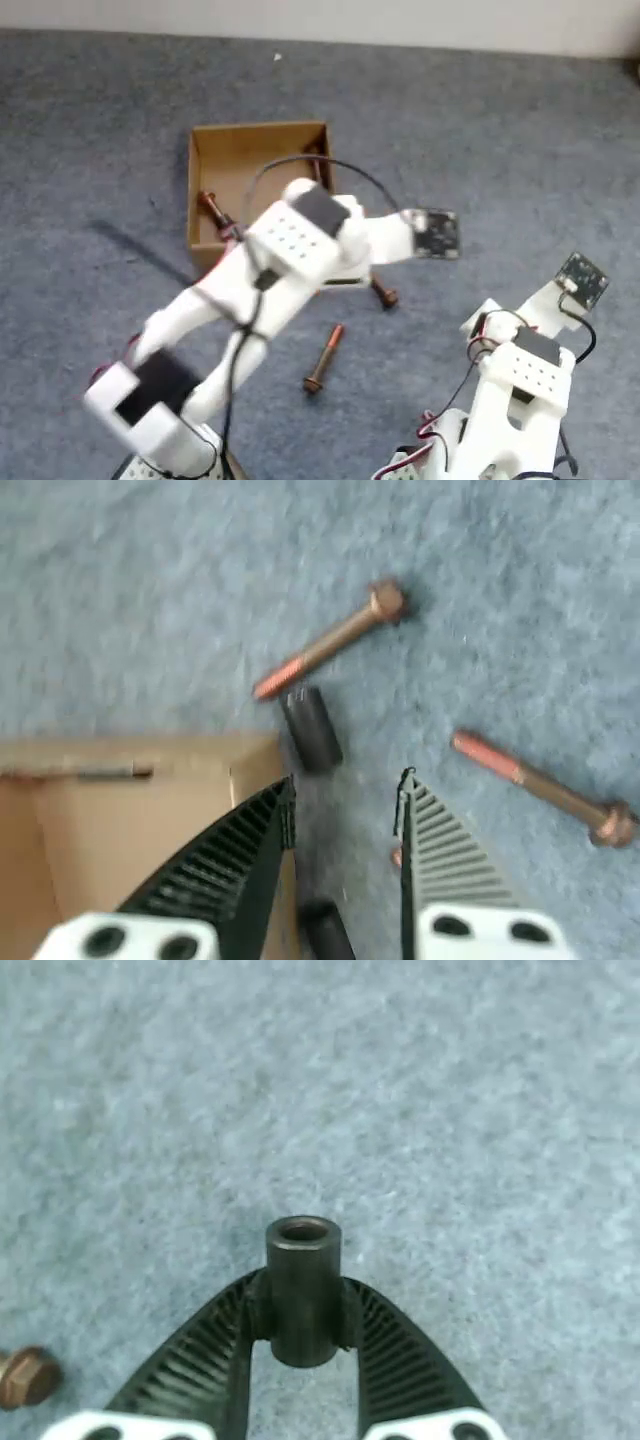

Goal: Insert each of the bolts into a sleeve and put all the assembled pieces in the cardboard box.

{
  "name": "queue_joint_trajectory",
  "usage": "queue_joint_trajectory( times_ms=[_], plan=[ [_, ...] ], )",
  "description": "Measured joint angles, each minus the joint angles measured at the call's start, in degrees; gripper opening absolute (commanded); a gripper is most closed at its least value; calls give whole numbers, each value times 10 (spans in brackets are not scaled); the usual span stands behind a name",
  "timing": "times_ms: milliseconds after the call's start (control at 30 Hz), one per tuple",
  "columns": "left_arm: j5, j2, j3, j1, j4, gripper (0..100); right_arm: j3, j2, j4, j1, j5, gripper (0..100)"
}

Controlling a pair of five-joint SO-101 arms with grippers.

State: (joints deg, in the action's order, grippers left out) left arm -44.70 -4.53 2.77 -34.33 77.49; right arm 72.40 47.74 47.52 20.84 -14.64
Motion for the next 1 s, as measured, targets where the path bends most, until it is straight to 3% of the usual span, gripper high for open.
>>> queue_joint_trajectory(
  times_ms=[433, 833, 1000],
  plan=[
    [-40, -250, -192, -25, 1, 188, 0, 0, -8, 0, 0, 5],
    [-43, -322, -215, -55, 1, 184, 0, 0, -8, 0, 0, 5],
    [-43, -331, -223, -58, 0, 104, 0, 0, -8, 0, 0, 5]
  ],
)
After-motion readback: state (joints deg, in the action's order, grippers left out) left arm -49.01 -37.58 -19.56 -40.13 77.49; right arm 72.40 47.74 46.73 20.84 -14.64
